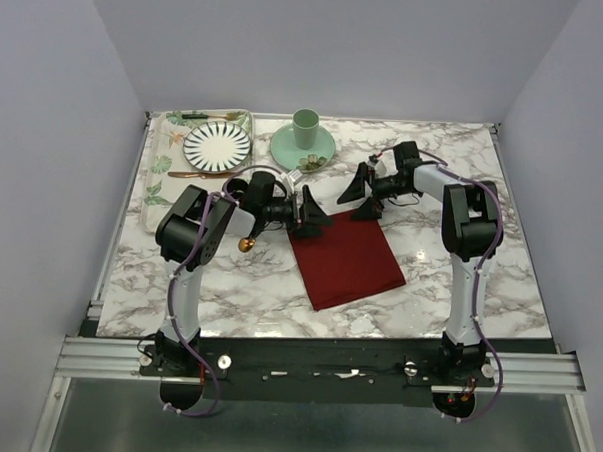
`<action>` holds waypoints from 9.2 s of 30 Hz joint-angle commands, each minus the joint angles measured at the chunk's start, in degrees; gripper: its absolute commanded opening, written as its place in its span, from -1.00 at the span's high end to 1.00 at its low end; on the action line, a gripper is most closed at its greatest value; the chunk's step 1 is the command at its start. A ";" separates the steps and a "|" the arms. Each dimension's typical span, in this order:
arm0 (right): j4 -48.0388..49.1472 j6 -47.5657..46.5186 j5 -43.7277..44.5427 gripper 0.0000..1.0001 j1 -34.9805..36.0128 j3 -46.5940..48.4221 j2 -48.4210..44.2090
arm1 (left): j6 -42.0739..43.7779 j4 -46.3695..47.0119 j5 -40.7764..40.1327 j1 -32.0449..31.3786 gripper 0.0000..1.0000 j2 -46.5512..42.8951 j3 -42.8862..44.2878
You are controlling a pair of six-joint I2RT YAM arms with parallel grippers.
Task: Fold the napkin into a case and place the utensils inside
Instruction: Smooth out the square-folded napkin at the center of the board, then pick up the top corner of the square folded napkin from the folded napkin, then fold the top corner of the square-folded napkin into the folded napkin.
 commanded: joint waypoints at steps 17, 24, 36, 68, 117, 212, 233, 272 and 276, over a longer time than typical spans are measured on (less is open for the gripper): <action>-11.86 -12.33 8.78 -1.00 -0.73 2.67 -0.88 | 0.84 -1.67 3.13 1.28 -0.97 -2.18 -7.78; -4.32 -5.84 -0.09 -1.00 1.81 -0.48 -7.12 | 1.81 -2.47 2.52 -0.48 -0.97 -2.19 -6.54; -1.39 -1.43 3.15 -1.00 2.88 -0.41 2.19 | 4.18 -4.49 3.83 -0.57 -0.97 -3.24 -6.81; -13.87 -15.74 -3.08 -1.00 2.88 -15.95 -14.67 | 9.72 -10.99 3.31 3.30 -0.97 -3.50 -6.89; -35.16 -44.59 1.49 -0.79 -4.59 -27.38 -30.16 | 70.81 -68.65 -12.34 -4.52 -0.97 -40.44 4.18; -40.95 -42.74 26.00 -0.44 -2.04 -3.39 -17.05 | 100.69 -46.24 -28.77 -43.81 0.17 -29.26 -8.74; -41.56 -43.44 26.27 -0.44 -2.75 -3.31 -16.53 | 99.72 -47.38 -27.71 -43.81 0.21 -27.50 -7.25; -44.20 -42.48 25.74 -0.46 -5.65 2.58 -13.10 | 89.96 -56.78 -24.73 -20.97 1.00 -13.71 20.34; -44.11 -42.04 25.65 -0.45 -5.82 1.97 -13.36 | 89.79 -57.57 -24.90 -17.98 1.00 -9.84 25.26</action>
